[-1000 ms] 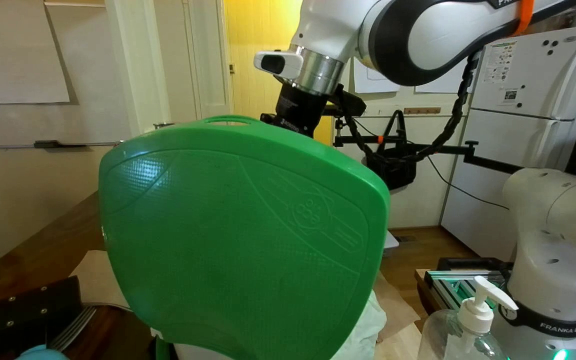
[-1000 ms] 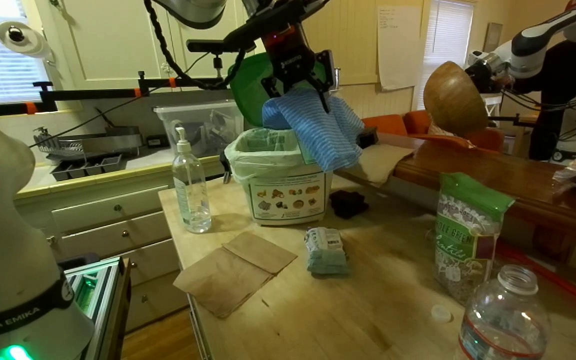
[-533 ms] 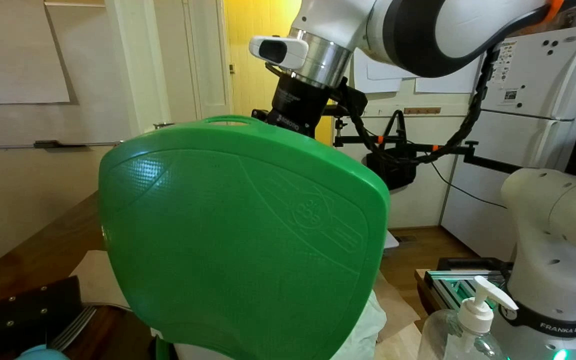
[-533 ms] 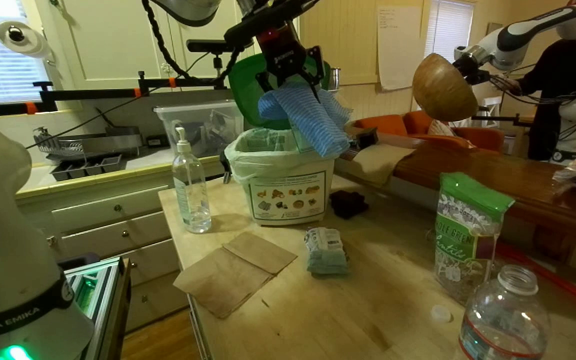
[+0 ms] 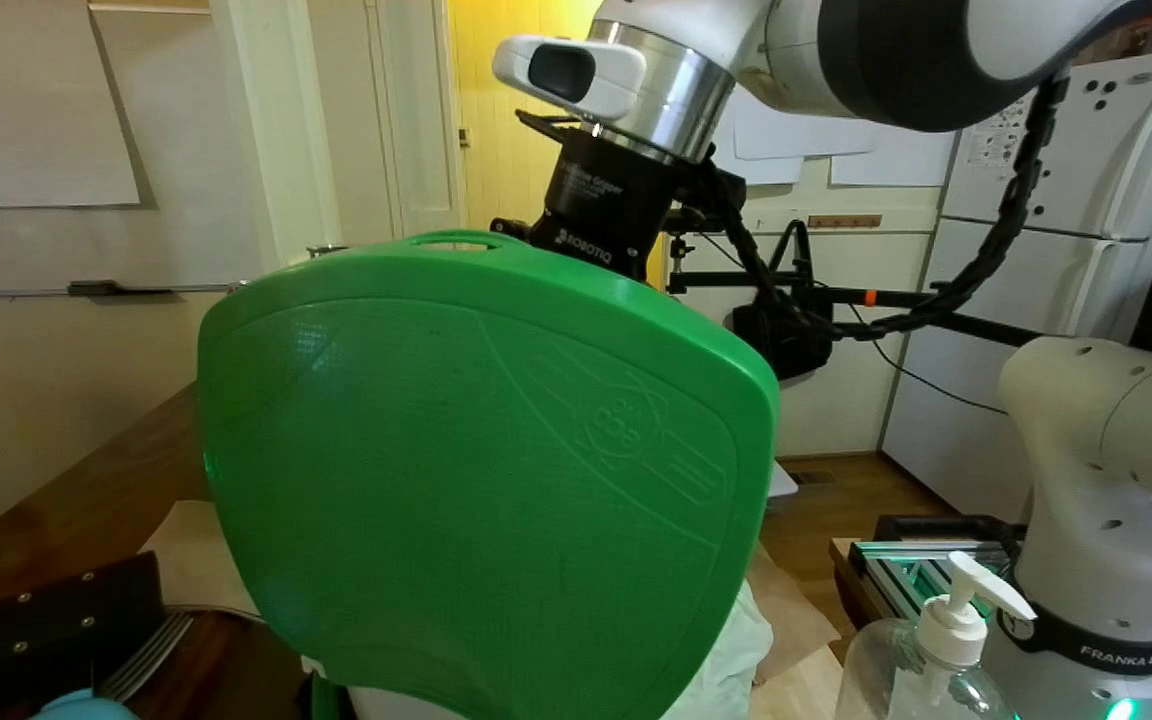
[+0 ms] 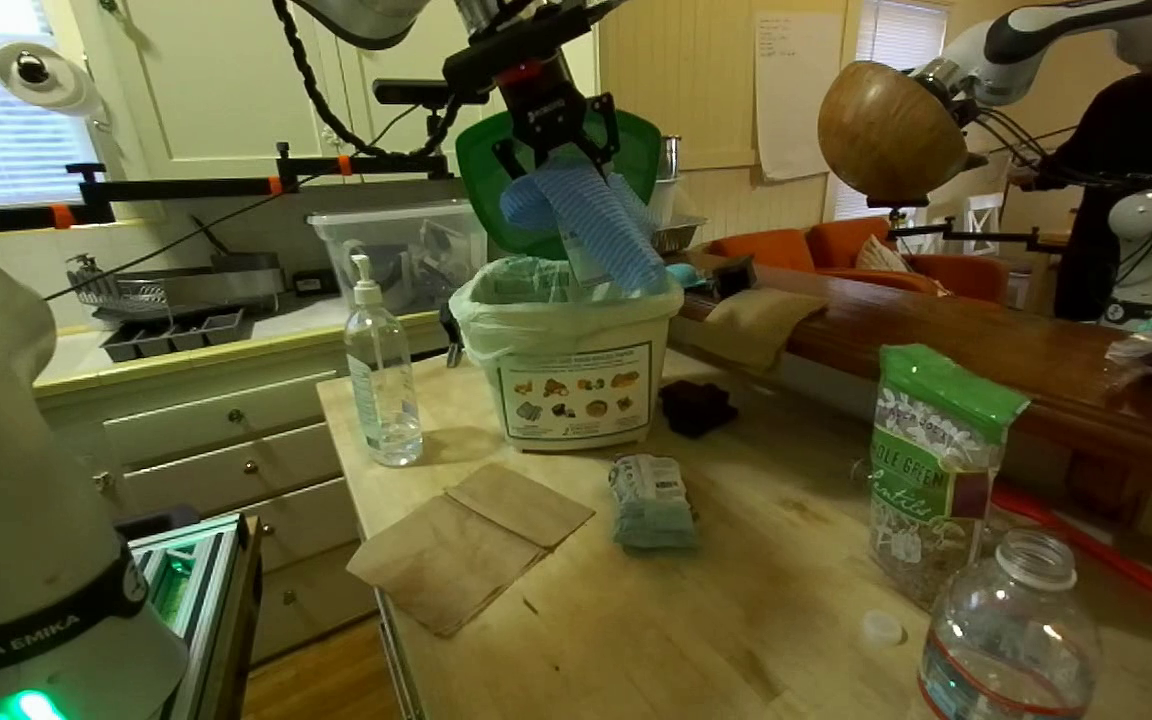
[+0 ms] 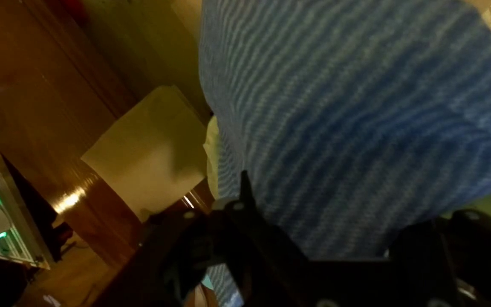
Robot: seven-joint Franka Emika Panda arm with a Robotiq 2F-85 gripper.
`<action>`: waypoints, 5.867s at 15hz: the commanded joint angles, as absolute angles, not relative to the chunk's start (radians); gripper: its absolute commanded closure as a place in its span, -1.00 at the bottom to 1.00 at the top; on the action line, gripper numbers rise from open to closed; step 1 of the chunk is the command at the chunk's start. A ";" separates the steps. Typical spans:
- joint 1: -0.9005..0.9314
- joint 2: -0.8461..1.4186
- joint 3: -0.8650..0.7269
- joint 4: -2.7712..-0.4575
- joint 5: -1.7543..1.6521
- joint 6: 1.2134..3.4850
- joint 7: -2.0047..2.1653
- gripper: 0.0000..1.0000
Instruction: Put the blue cloth and white box in the bin at the same time
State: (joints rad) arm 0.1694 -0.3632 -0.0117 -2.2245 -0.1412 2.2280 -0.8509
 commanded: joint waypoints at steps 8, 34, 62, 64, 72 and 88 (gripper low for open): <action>0.229 -0.372 0.004 -2.254 -0.060 2.166 -1.050 -0.13; 0.245 -0.366 0.047 -2.320 -0.058 2.223 -1.561 -0.15; 0.258 -0.322 -0.022 -2.404 0.209 2.529 -1.622 -0.36; 0.261 -0.306 -0.032 -2.414 0.235 2.604 -1.621 -0.76; 0.274 -0.226 -0.039 -2.383 0.307 2.739 -1.606 -1.00; 0.098 -0.416 0.008 -2.342 -0.008 2.457 -1.082 -1.00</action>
